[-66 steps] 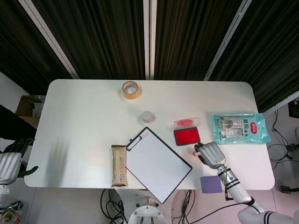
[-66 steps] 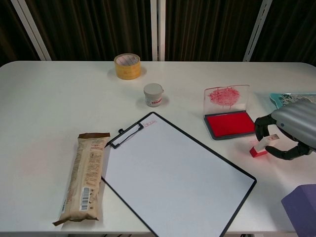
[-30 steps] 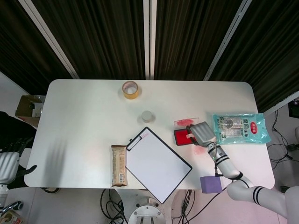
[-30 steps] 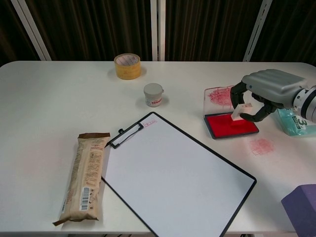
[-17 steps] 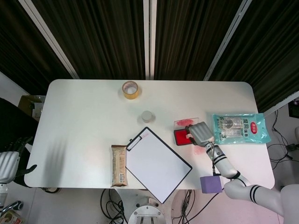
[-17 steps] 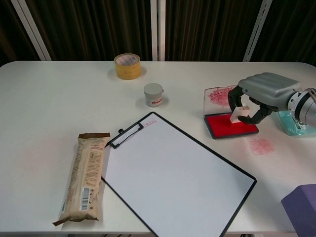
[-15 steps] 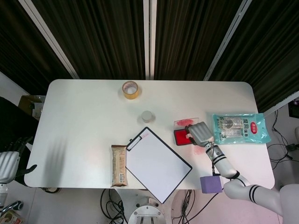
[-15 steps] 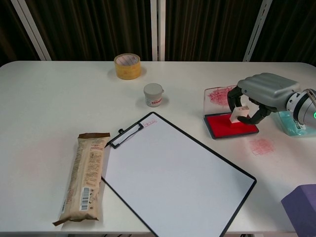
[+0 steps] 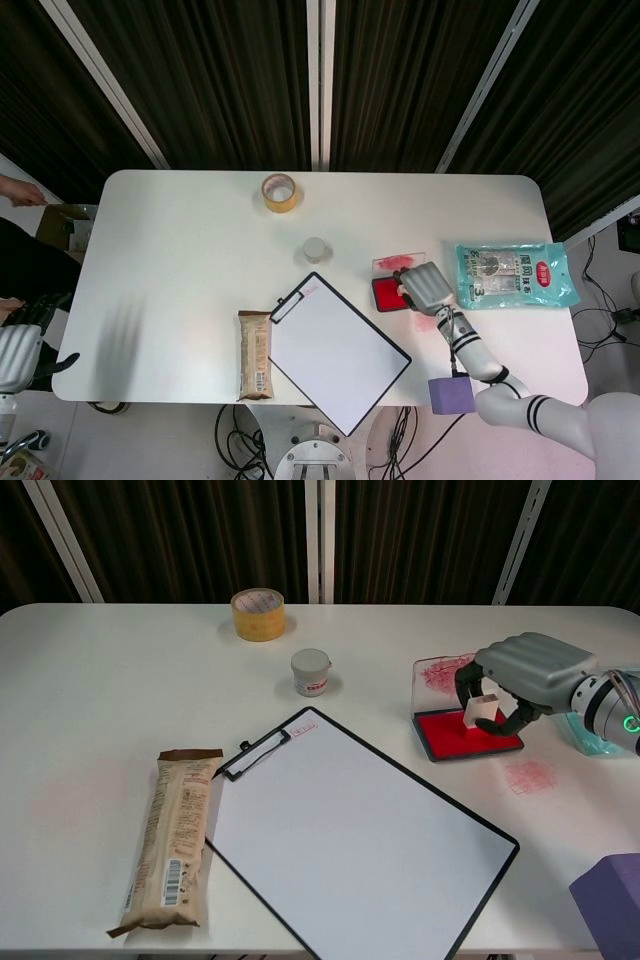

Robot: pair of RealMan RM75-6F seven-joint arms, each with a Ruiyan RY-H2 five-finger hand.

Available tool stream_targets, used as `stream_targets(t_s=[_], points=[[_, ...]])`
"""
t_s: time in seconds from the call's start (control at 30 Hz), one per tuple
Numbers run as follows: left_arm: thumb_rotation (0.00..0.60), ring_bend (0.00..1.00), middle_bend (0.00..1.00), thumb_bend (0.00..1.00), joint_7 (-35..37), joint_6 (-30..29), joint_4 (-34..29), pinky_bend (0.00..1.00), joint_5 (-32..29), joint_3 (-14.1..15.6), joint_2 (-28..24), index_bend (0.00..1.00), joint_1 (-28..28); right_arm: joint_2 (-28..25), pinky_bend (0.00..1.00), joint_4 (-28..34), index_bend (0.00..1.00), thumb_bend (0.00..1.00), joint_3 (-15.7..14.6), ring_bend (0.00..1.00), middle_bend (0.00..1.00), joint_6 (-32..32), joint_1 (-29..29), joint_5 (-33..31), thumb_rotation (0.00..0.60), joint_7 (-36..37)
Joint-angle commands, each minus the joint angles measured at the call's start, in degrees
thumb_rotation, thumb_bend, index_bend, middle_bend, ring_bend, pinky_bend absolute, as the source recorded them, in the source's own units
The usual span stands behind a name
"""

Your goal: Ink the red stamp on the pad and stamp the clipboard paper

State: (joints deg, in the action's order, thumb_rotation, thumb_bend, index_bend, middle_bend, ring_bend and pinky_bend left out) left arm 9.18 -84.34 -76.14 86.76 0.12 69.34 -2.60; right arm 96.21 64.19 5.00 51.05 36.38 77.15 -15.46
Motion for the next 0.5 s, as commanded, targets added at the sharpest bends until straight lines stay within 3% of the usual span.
stream_targets(t_s=[0.03,0.5], points=[[0.600,0.13,0.16,0.00,0.1,-0.1,0.1,0.25,0.0,0.0,0.0,0.14,0.0,0.2,1.00,-0.2,1.00,0.48,-0.1,0.93,0.92,0.4,-0.1,0.2,0.600,0.2],[0.600,0.13,0.16,0.00,0.3,-0.5,0.2,0.25,0.1,0.0,0.0,0.14,0.2,-0.3,1.00,0.7,1.00,0.48,0.4,0.93,0.92,2.1,-0.1,0.7,0.600,2.0]])
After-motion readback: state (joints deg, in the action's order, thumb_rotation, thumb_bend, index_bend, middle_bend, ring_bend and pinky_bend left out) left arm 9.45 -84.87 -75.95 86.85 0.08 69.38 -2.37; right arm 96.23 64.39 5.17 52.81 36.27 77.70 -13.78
